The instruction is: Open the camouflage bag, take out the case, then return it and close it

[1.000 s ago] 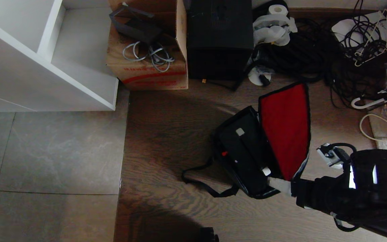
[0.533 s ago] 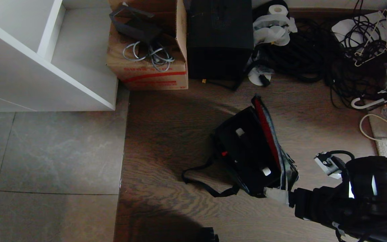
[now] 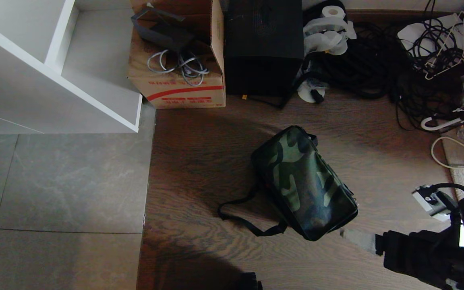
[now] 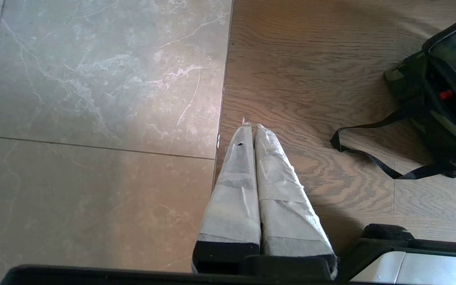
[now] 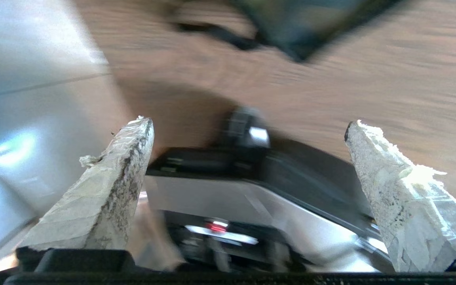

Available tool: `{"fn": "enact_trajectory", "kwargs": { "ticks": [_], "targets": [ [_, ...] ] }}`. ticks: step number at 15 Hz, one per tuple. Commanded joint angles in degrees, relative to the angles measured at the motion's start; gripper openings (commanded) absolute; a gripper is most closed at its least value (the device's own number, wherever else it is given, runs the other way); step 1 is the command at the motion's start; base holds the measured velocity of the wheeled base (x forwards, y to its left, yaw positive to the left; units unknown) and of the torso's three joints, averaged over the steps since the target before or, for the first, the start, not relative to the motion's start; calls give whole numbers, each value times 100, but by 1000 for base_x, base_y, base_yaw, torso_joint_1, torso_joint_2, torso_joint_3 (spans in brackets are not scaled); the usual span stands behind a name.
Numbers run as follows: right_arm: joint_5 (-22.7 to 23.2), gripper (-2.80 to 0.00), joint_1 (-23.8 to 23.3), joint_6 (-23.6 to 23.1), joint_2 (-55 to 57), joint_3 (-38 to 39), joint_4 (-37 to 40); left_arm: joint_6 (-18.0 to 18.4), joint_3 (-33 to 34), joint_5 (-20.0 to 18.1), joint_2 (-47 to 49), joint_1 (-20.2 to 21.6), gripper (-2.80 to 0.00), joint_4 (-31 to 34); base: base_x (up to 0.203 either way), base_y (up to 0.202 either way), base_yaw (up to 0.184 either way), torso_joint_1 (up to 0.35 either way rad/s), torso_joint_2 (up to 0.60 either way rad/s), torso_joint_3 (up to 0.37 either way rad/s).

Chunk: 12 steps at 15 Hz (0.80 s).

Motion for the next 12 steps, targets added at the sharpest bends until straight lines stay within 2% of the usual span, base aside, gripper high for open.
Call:
{"fn": "enact_trajectory", "kwargs": {
  "ticks": [1,3,4,6,10,12],
  "targets": [
    [-375,-280,-55,-131,-905,23,833,-5,62,5,-2,1,-280,-3,0,0,0,0,0,0],
    [-593,-280,-150,-504,-1298,-12,1499,-5,62,5,-2,1,-280,-3,0,0,0,0,0,0],
    [-621,-280,-380,-780,-1508,-18,1634,-5,62,5,-2,1,-280,-3,0,0,0,0,0,0],
    [-550,-280,-797,-1580,-2248,118,1984,-5,62,5,-2,1,-280,-3,0,0,0,0,0,0],
    [-54,-280,-1949,-2812,-4097,543,3050,-5,62,5,-2,1,-280,-3,0,0,0,0,0,0],
    [70,-280,-2628,-3300,-4932,836,3306,-5,62,5,-2,1,-280,-3,0,0,0,0,0,0]
  ]
}}
